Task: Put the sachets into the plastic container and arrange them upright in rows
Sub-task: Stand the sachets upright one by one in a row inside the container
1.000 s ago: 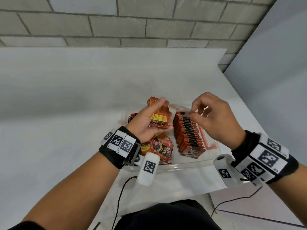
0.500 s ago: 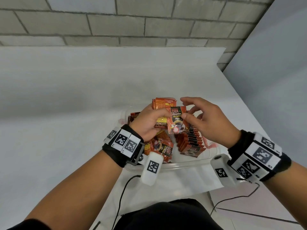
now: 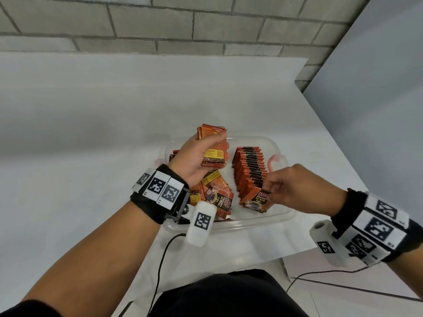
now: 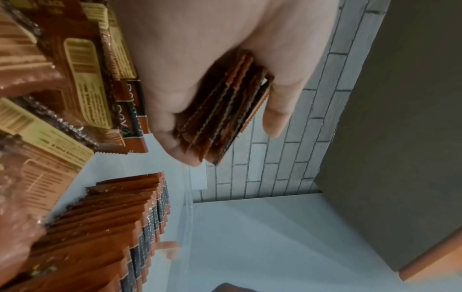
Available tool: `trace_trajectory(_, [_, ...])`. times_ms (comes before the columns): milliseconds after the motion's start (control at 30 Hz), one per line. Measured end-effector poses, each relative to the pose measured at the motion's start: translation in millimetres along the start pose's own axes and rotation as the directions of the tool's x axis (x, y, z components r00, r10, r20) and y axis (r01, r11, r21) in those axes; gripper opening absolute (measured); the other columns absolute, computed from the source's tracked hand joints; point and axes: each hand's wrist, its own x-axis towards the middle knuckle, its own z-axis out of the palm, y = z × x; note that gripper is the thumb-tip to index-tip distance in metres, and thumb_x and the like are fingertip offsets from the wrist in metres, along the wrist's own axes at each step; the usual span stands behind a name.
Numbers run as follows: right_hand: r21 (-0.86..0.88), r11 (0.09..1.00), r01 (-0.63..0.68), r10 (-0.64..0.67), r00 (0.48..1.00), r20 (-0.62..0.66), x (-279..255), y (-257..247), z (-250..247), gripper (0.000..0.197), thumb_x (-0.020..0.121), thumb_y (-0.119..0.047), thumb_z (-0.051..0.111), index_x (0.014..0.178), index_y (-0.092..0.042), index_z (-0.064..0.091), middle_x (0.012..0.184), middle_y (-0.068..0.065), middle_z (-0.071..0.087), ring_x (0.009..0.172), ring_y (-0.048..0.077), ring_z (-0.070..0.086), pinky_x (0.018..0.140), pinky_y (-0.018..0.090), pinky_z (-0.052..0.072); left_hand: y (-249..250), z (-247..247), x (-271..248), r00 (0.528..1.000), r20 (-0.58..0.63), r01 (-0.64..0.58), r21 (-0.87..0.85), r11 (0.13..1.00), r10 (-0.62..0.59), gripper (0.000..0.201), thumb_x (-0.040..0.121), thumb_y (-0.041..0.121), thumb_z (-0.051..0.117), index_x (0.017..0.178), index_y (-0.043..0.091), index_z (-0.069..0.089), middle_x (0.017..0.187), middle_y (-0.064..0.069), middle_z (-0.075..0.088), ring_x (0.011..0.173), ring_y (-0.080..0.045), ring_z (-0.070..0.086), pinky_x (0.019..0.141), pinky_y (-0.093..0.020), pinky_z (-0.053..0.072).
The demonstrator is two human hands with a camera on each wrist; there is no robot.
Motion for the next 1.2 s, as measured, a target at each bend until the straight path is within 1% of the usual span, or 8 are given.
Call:
trace_trajectory(100, [-0.174,0.983,-0.052,0.052,0.999,-0.009,3.2,4.6,11.1,0.010,0.081,-0.021,0.068,0.078,-0.029,0.064,0.076,-0.012,0.068,0.074,0.011,0.064,0.070,0.034,0.052,-1.2,1.5,1.3,1.000,0.016,0.012,0.013,1.000,-0.012,0.009,0.090,0.020,0.059,0.098,0.016,0.061,0.083,-0.005,0.065,0.074,-0.018,0.063,0.072,-0.032,0.050])
trace_trajectory(167, [-0.250,0.964,-0.095,0.091,0.995,-0.028,4.6,4.8,14.5,0.003,0.081,-0.023,0.065,0.081,-0.026,0.064,0.080,-0.010,0.065,0.077,0.016,0.062,0.069,0.032,0.051,-1.6,2.4,2.2,1.000,0.016,0.014,0.026,1.000,-0.015,0.009,0.090,0.020,0.059,0.098,0.016,0.061,0.083,-0.004,0.066,0.074,-0.018,0.063,0.071,-0.032,0.051])
trace_trajectory(267, [-0.329,0.937,-0.114,0.110,0.993,-0.029,5.6,2.2,18.9,0.006,0.084,-0.025,0.061,0.079,-0.026,0.057,0.079,-0.007,0.060,0.076,0.020,0.059,0.061,0.028,0.045,-2.1,3.3,3.5,1.000,0.006,0.019,0.034,0.999,-0.019,0.010,0.090,0.020,0.060,0.098,0.016,0.061,0.082,-0.004,0.066,0.074,-0.018,0.064,0.070,-0.031,0.052])
trace_trajectory(367, [-0.385,0.915,-0.122,0.123,0.992,-0.022,6.3,1.2,23.1,0.007,0.086,-0.024,0.057,0.082,-0.027,0.051,0.084,-0.004,0.062,0.077,0.022,0.060,0.058,0.027,0.040,-2.6,3.5,4.4,1.000,0.005,0.019,0.040,0.999,-0.019,0.010,0.090,0.021,0.060,0.098,0.016,0.061,0.082,-0.004,0.067,0.076,-0.019,0.064,0.071,-0.033,0.052])
trace_trajectory(633, [-0.487,0.867,-0.111,0.127,0.992,0.001,5.8,0.7,25.9,0.002,0.087,-0.021,0.052,0.086,-0.022,0.051,0.085,-0.003,0.061,0.071,0.021,0.054,0.048,0.023,0.028,-3.4,4.0,5.1,1.000,0.011,0.024,0.056,0.998,-0.025,0.011,0.090,0.021,0.060,0.099,0.016,0.061,0.084,-0.004,0.067,0.079,-0.021,0.065,0.070,-0.031,0.053])
trace_trajectory(800, [-0.482,0.870,-0.105,0.121,0.993,0.001,5.6,0.5,25.0,0.004,0.086,-0.021,0.053,0.089,-0.021,0.055,0.088,-0.004,0.062,0.076,0.021,0.058,0.050,0.024,0.029,-4.0,3.9,4.9,1.000,0.009,0.027,0.064,0.998,-0.028,0.010,0.090,0.022,0.060,0.098,0.016,0.062,0.082,-0.004,0.068,0.078,-0.020,0.065,0.070,-0.032,0.053])
trace_trajectory(1033, [-0.414,0.905,-0.097,0.107,0.994,0.001,4.0,1.5,22.6,0.010,0.086,-0.027,0.059,0.094,-0.025,0.054,0.096,-0.006,0.063,0.082,0.020,0.060,0.065,0.029,0.047,-4.2,3.9,5.0,0.999,0.013,0.033,0.055,0.998,-0.034,0.010,0.090,0.021,0.060,0.098,0.015,0.061,0.080,-0.003,0.068,0.074,-0.018,0.066,0.071,-0.032,0.052])
trace_trajectory(1200, [-0.354,0.932,-0.079,0.083,0.997,-0.004,2.7,4.3,19.3,0.012,0.085,-0.031,0.062,0.095,-0.026,0.055,0.094,-0.006,0.062,0.081,0.018,0.060,0.069,0.031,0.050,-4.8,4.2,6.3,0.999,0.018,0.038,0.036,0.999,-0.038,0.007,0.091,0.020,0.059,0.096,0.015,0.061,0.080,-0.004,0.067,0.073,-0.018,0.066,0.070,-0.032,0.053])
